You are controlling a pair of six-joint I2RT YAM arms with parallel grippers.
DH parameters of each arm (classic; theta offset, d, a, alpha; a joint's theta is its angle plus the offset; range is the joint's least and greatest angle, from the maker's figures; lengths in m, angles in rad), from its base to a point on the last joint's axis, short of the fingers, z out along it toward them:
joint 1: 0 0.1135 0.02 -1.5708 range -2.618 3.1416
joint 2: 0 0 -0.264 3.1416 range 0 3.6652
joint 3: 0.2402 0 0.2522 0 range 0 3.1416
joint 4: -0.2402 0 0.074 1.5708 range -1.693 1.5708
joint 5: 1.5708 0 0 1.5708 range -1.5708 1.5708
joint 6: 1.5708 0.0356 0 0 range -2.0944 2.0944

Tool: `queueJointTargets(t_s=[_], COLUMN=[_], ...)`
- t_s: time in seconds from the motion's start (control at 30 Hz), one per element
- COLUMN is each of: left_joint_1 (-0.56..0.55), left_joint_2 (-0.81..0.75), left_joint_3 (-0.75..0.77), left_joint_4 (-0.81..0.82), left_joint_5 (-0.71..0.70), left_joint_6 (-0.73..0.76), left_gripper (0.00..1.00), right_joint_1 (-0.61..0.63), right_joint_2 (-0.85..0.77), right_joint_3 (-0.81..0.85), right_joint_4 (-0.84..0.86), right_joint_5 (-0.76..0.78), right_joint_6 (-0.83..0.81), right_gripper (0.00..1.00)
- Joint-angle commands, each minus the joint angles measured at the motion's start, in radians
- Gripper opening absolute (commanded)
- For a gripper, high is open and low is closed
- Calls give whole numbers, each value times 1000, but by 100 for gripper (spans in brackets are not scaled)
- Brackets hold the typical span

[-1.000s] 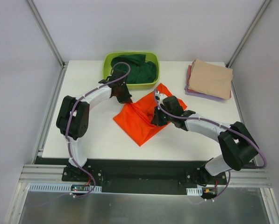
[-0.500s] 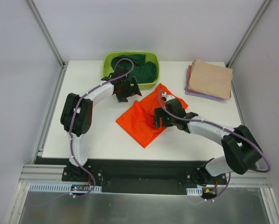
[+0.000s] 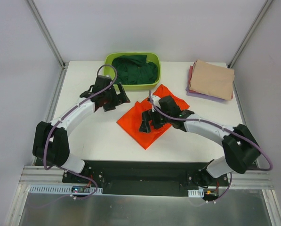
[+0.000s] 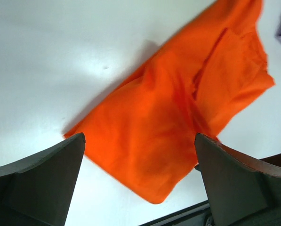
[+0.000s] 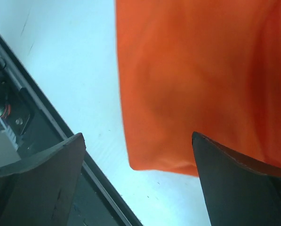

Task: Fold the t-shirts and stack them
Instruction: Fold the folded rectangular tshirt in 1/3 of the way

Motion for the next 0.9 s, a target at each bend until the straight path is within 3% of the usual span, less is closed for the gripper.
queueJointTargets(t_s=[0.0, 0.27, 0.67, 0.87], left_joint_1=[72, 121, 109, 60], left_joint_2=[-74, -119, -61, 22], left_joint_3=[-135, -243, -268, -235], left_joint_4=[9, 23, 32, 47], left_joint_5=[1, 24, 52, 104], left_joint_6=[-15, -15, -30, -24], left_gripper=[99, 99, 98, 86], right_joint_1=[47, -36, -76, -35], right_joint_2=[150, 327, 215, 74], right_joint_3=[116, 246, 207, 118], right_joint_4=[36, -92, -122, -132], right_joint_5=[-110, 162, 124, 58], right_joint_6=[-32, -130, -183, -283], right_gripper=[96, 96, 96, 96])
